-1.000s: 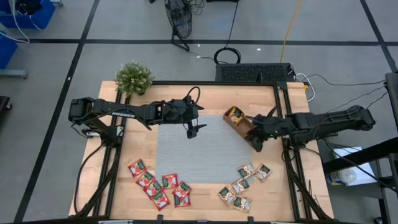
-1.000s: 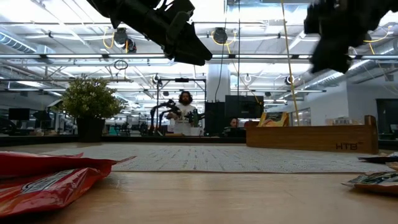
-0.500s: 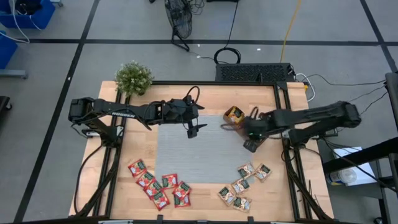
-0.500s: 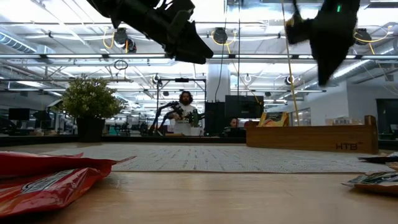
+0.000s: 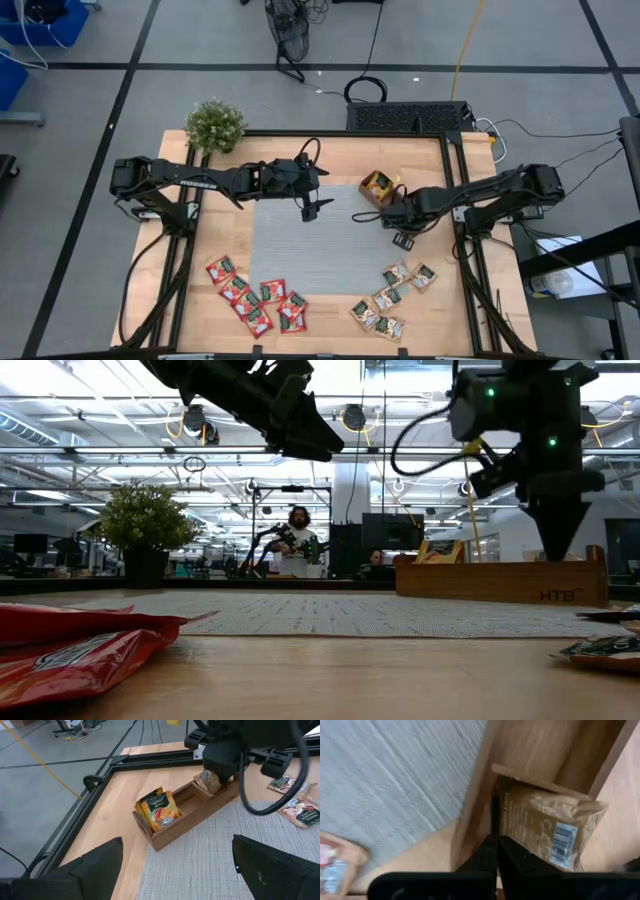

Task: Pick & Place Tea
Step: Put the brown tea bag into the right section of the wooden organizer

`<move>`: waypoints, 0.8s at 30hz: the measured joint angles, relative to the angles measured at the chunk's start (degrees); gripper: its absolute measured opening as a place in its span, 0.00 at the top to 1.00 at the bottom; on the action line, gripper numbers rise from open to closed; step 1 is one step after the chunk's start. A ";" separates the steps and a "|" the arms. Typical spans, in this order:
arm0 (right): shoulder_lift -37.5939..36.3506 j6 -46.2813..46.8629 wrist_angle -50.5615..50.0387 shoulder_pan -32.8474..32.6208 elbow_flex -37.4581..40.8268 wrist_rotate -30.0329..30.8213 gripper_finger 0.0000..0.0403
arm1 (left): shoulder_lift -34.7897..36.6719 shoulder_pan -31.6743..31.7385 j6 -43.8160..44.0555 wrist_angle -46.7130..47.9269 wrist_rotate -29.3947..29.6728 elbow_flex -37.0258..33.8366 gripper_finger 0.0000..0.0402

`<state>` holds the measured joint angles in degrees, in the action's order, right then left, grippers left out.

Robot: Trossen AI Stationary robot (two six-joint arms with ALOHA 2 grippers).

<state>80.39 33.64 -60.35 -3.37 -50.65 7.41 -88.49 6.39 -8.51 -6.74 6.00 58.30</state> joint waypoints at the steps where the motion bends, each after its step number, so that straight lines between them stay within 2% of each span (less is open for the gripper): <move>1: 0.04 0.07 0.32 0.01 0.58 0.01 1.00 | 0.00 0.00 0.00 0.00 0.00 0.00 0.09; 11: -0.03 -0.25 10.67 0.06 7.37 0.29 1.00 | 0.00 0.02 0.00 -0.02 0.00 0.00 0.09; 24: 0.01 4.30 8.45 -0.01 8.56 3.84 1.00 | 0.00 0.01 0.00 -0.65 0.00 0.00 0.09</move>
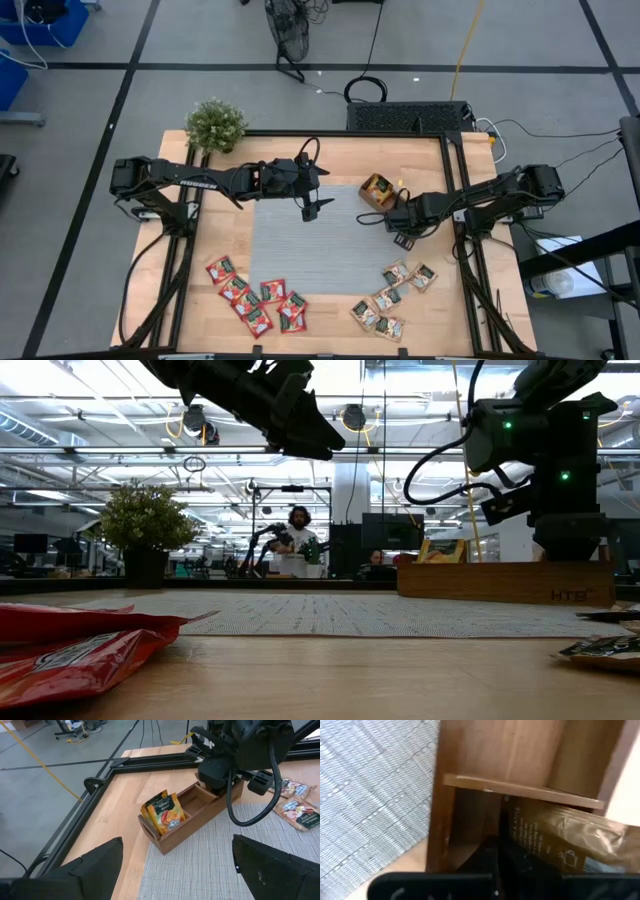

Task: Pick & Place Tea
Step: Put the brown tea bag into the right section of the wooden organizer

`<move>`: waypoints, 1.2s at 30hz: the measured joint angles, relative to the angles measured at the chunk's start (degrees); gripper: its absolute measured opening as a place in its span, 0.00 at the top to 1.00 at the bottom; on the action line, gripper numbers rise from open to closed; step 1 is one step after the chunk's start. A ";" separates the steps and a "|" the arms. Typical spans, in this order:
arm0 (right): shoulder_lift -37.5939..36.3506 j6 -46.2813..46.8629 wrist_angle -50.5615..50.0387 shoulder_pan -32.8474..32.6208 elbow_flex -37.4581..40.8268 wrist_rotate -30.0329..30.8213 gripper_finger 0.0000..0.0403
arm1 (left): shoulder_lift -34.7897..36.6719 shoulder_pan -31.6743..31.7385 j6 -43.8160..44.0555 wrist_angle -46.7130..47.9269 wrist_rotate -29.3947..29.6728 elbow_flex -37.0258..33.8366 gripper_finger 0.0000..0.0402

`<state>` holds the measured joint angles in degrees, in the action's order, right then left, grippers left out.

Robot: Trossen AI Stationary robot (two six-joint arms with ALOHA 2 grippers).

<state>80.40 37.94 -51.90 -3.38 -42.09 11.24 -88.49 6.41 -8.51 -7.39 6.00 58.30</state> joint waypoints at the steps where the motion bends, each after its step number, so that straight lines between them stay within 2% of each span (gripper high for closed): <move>1: 0.00 0.38 -0.46 0.00 -0.04 1.04 1.00 | 0.00 0.01 0.00 0.00 0.00 0.00 0.09; 6: 0.00 1.46 -5.71 -0.09 -1.70 6.75 1.00 | 0.00 -0.01 0.00 0.02 0.00 0.00 0.09; 16: -0.22 -1.21 -7.03 -0.11 -5.74 6.42 1.00 | 0.00 0.01 0.00 -0.11 0.00 0.00 0.09; 20: -0.95 -1.94 -9.82 -2.31 -10.41 3.32 1.00 | 0.00 -0.01 0.00 -0.18 0.00 0.00 0.09; 24: -3.90 -2.70 -5.20 -10.70 -13.82 -1.56 1.00 | 0.00 -0.01 0.00 -0.24 0.00 0.00 0.09; 26: -6.05 -2.82 1.18 -15.77 -14.02 -2.24 1.00 | 0.00 0.01 0.00 -0.24 0.00 0.00 0.09; 28: -8.50 -2.83 12.02 -20.10 -12.30 -2.20 1.00 | 0.00 -0.01 0.00 -0.27 0.00 0.00 0.09; 30: -10.08 -3.98 27.09 -23.56 -9.43 -2.37 1.00 | 0.00 0.01 0.00 -0.29 0.00 0.00 0.09; 34: -10.80 -13.93 61.15 -27.83 -1.38 -2.58 0.99 | 0.00 -0.01 0.00 -0.31 0.00 0.00 0.09; 36: -10.54 -17.62 71.41 -27.98 1.16 -2.37 0.97 | 0.00 0.00 0.00 -0.31 0.00 0.00 0.09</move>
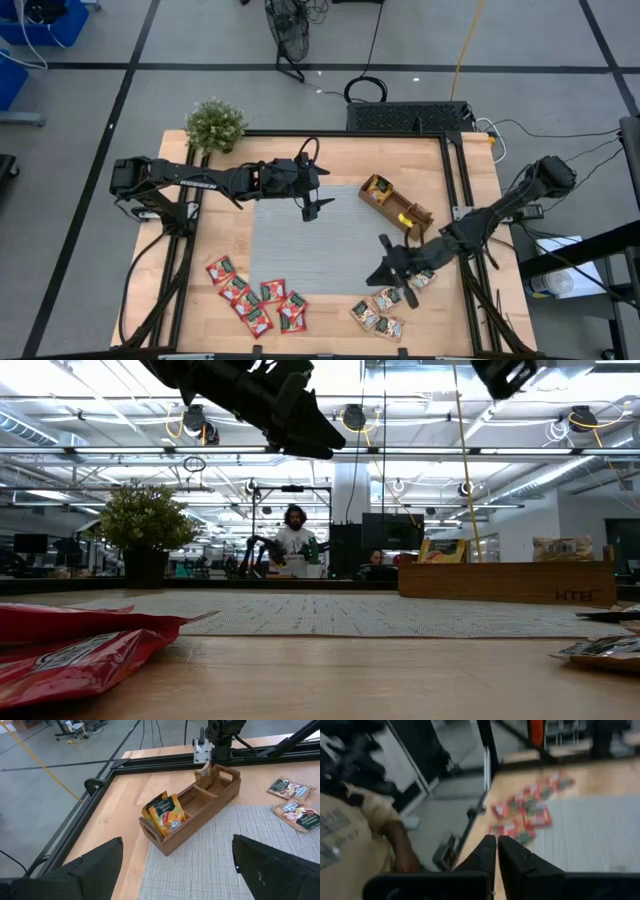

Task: Pick & Place Tea
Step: Put the brown tea bag into the right section of the wooden organizer

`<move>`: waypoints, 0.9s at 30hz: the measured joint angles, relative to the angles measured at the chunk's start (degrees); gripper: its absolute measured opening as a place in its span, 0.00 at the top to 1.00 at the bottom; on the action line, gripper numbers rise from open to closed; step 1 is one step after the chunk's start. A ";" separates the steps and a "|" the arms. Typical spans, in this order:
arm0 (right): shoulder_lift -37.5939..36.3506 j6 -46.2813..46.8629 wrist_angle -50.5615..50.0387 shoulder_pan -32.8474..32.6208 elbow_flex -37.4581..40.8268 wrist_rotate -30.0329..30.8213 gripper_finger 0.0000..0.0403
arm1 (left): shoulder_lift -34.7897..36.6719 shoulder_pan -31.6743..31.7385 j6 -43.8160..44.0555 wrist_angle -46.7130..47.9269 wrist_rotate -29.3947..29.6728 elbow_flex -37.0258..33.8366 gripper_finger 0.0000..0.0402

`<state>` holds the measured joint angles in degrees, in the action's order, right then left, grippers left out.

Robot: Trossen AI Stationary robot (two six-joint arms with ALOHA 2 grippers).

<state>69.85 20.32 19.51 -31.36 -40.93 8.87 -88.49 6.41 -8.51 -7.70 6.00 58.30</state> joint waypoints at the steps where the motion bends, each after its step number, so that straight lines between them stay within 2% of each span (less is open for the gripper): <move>1: 0.33 -0.35 0.83 0.28 0.05 0.45 0.95 | 0.00 -0.01 0.00 0.00 0.00 0.00 0.09; 5: 2.13 0.15 -9.75 0.14 -3.07 3.34 0.82 | 0.00 0.01 0.00 -0.02 0.00 0.00 0.09; 10: 9.43 1.24 -21.54 -2.93 -12.45 3.02 0.59 | 0.00 -0.01 0.00 -0.12 0.00 0.00 0.09; 13: 15.16 1.77 -36.66 -5.22 -20.11 3.17 0.52 | 0.00 0.01 0.00 -0.20 0.00 0.00 0.09; 17: 21.30 12.65 -61.59 -6.09 -27.85 3.06 0.51 | 0.00 -0.01 0.00 -0.26 0.00 0.00 0.09; 21: 23.71 25.61 -83.67 -5.84 -27.90 4.03 0.56 | 0.00 -0.01 0.00 -0.30 0.00 0.00 0.09; 24: 23.61 35.72 -90.50 -5.84 -24.70 5.25 0.60 | 0.00 -0.01 0.00 -0.33 0.00 0.00 0.09; 27: 23.25 40.68 -88.80 -5.77 -20.53 4.28 0.63 | 0.00 0.00 0.00 -0.33 0.00 0.00 0.09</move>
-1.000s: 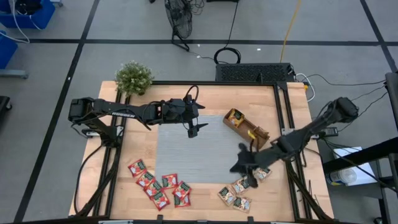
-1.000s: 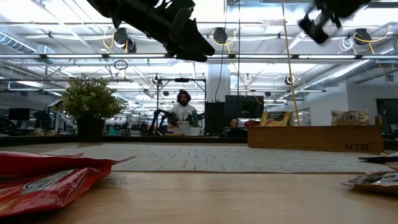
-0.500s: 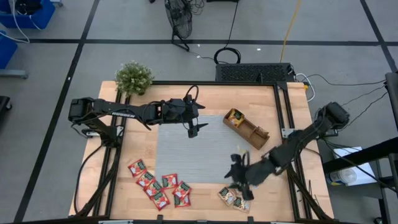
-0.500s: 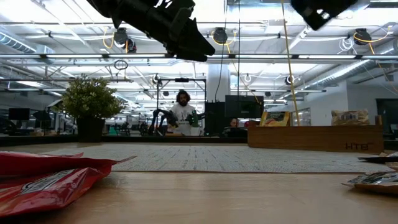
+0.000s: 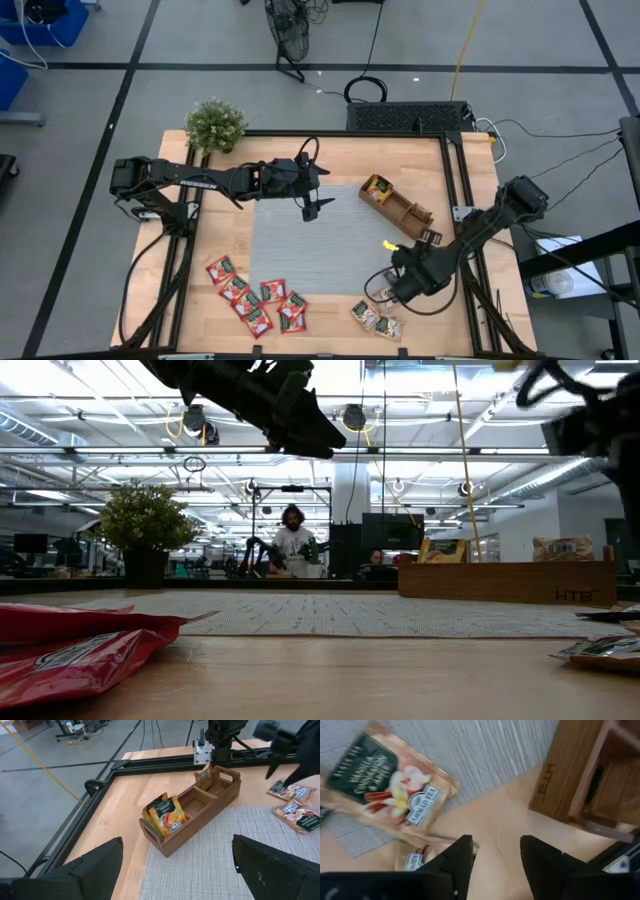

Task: Pick & Place Tea
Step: Put the brown tea bag into the right section of the wooden organizer

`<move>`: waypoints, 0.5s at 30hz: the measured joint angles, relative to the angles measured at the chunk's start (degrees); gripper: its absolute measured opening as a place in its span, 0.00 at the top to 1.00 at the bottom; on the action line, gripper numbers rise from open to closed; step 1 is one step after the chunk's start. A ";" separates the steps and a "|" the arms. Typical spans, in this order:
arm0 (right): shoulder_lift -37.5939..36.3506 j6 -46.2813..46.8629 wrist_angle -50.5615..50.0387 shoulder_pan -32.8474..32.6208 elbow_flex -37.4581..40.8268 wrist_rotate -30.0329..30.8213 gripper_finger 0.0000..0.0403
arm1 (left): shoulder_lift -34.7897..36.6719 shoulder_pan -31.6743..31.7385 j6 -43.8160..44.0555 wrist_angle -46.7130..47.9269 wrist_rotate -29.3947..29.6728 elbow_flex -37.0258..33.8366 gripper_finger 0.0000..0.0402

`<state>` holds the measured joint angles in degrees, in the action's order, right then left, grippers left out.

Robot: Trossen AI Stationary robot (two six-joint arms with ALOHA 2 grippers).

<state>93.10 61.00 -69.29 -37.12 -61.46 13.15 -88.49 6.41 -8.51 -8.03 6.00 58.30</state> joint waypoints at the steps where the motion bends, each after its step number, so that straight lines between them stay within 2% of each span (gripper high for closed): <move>1: -0.04 0.27 2.01 0.02 1.24 -0.65 0.64 | 0.00 0.01 0.00 0.00 0.00 0.00 0.09; 6: -0.02 -2.49 14.85 0.04 6.45 -6.85 0.65 | 0.00 0.01 0.00 0.00 0.00 0.00 0.09; 9: 0.00 -3.07 19.84 0.02 7.61 -8.53 0.65 | 0.00 0.00 0.00 0.00 0.00 0.00 0.09; 15: -0.02 -3.74 26.49 0.38 7.64 -7.01 0.65 | 0.00 -0.02 0.00 0.00 0.00 0.00 0.09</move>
<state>93.08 57.27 -42.79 -36.75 -53.82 6.14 -88.49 6.39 -8.51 -8.03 6.00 58.30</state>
